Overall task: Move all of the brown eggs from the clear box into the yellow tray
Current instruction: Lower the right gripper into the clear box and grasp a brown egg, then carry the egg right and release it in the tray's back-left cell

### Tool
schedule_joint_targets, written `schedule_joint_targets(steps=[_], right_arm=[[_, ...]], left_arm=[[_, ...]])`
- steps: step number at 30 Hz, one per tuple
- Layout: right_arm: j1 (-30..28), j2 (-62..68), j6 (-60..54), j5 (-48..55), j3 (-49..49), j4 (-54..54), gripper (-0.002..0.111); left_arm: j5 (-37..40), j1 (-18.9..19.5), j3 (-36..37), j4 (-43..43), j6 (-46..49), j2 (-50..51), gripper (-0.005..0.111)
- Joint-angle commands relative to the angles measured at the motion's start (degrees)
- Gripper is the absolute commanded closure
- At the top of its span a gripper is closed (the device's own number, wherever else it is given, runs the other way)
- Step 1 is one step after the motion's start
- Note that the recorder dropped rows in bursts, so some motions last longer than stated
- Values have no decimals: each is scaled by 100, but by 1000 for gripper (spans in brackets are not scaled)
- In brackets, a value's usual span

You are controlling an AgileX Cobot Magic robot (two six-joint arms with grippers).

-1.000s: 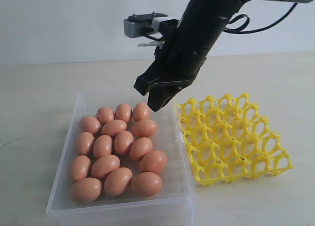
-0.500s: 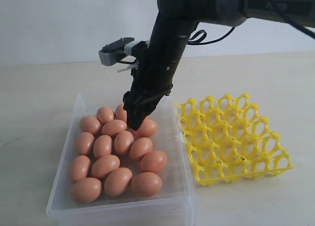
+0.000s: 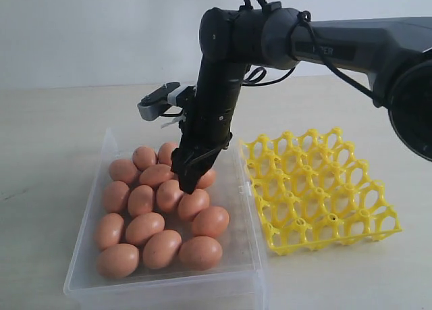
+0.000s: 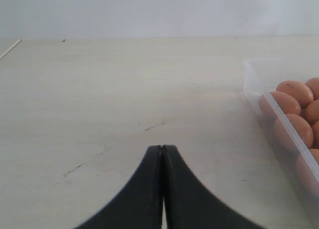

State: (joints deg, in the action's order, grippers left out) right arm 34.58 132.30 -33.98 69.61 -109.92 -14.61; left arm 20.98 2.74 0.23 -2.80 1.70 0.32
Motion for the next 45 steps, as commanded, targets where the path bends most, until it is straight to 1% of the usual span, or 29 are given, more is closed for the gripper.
schedule_joint_targets(steps=[1, 8, 11, 17, 19, 22, 24, 25, 28, 29, 32, 34, 37, 40, 43, 45], right_arm=[[3, 248, -41, -147, -139, -20, 44], [3, 611, -24, -339, -363, -36, 44], [3, 623, -26, -509, -373, -111, 46], [3, 569, 132, -605, -385, -211, 41], [3, 569, 348, -647, -385, -211, 41], [3, 569, 420, -703, -385, -180, 46], [3, 569, 504, -737, -385, -170, 56], [3, 569, 605, -737, -385, -131, 64], [3, 569, 877, -681, -385, -42, 95], [3, 543, 893, -652, -385, -20, 108], [3, 400, 1004, -719, -366, 6, 108], [-11, 169, 1004, -1010, -266, 23, 108], [-113, -459, 1125, -1914, 214, 23, 108], [-271, -1193, 1319, -3024, 1150, 258, 108], [-523, -1958, 1865, -4386, 2333, 628, 108], [-736, -2460, 2435, -5424, 3266, 795, 108]], left_arm=[[-71, -49, -23, -21, 0, -32, 107], [-71, -49, -23, -21, 0, -32, 107], [-71, -49, -23, -21, 0, -32, 107], [-71, -49, -23, -21, 0, -32, 107], [-71, -49, -23, -21, 0, -32, 107], [-71, -49, -23, -21, 0, -32, 107], [-71, -49, -23, -21, 0, -32, 107], [-71, -49, -23, -21, 0, -32, 107], [-71, -49, -23, -21, 0, -32, 107], [-71, -49, -23, -21, 0, -32, 107], [-71, -49, -23, -21, 0, -32, 107], [-71, -49, -23, -21, 0, -32, 107], [-71, -49, -23, -21, 0, -32, 107], [-71, -49, -23, -21, 0, -32, 107], [-71, -49, -23, -21, 0, -32, 107], [-71, -49, -23, -21, 0, -32, 107]])
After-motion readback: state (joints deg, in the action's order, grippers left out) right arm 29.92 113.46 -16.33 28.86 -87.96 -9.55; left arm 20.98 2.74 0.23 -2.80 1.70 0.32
